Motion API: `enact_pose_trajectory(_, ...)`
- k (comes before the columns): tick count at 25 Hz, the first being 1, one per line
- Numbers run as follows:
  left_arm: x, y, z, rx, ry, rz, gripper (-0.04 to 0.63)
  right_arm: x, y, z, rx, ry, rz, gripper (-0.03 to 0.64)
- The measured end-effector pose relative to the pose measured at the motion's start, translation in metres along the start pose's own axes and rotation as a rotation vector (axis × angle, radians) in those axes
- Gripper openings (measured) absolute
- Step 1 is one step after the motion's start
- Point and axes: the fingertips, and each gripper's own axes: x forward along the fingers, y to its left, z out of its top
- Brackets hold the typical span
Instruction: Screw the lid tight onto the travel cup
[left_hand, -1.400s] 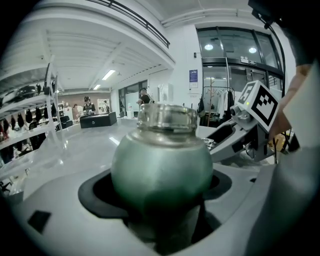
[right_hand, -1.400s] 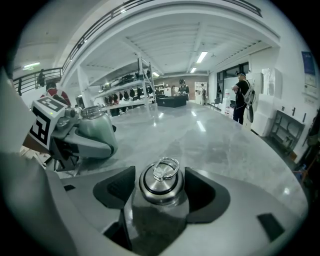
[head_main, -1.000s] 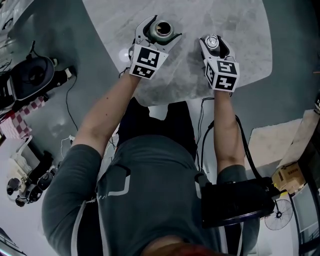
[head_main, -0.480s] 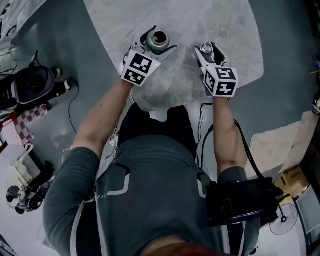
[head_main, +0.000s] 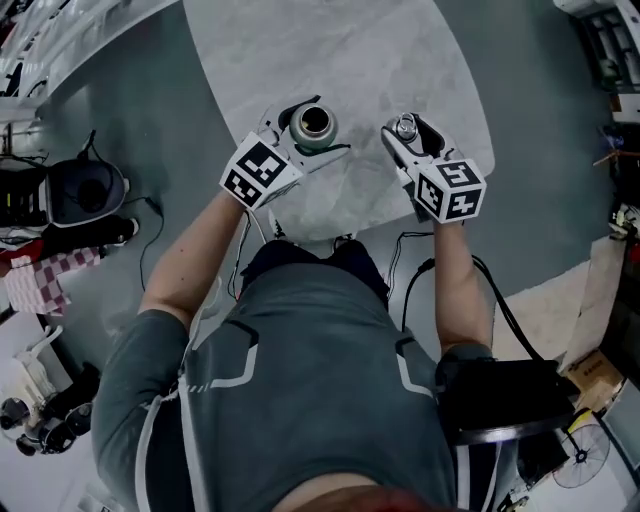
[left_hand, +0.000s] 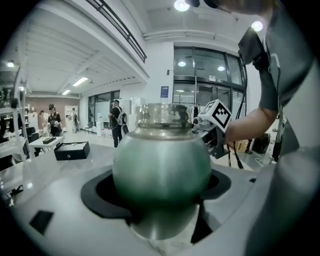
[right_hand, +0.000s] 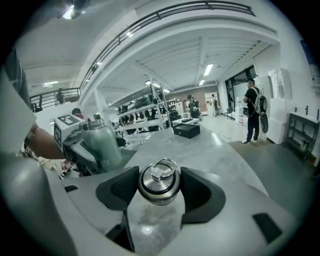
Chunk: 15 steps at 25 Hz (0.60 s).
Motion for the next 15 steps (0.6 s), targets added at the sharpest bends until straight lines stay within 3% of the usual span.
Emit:
enact_pose_trajectory(9,-0.066,-0.043,0.057,0.035,-0.042,-0.097,0.405,-0.06,0.062,0.069,-0.099,-0.072,0.06,0.276)
enact_pose_trajectory(15,-0.08,-0.065,0.083,0.079,0.006,-0.183,0.405,-0.096,0.1,0.121,-0.154,-0.132,0.146,0.276)
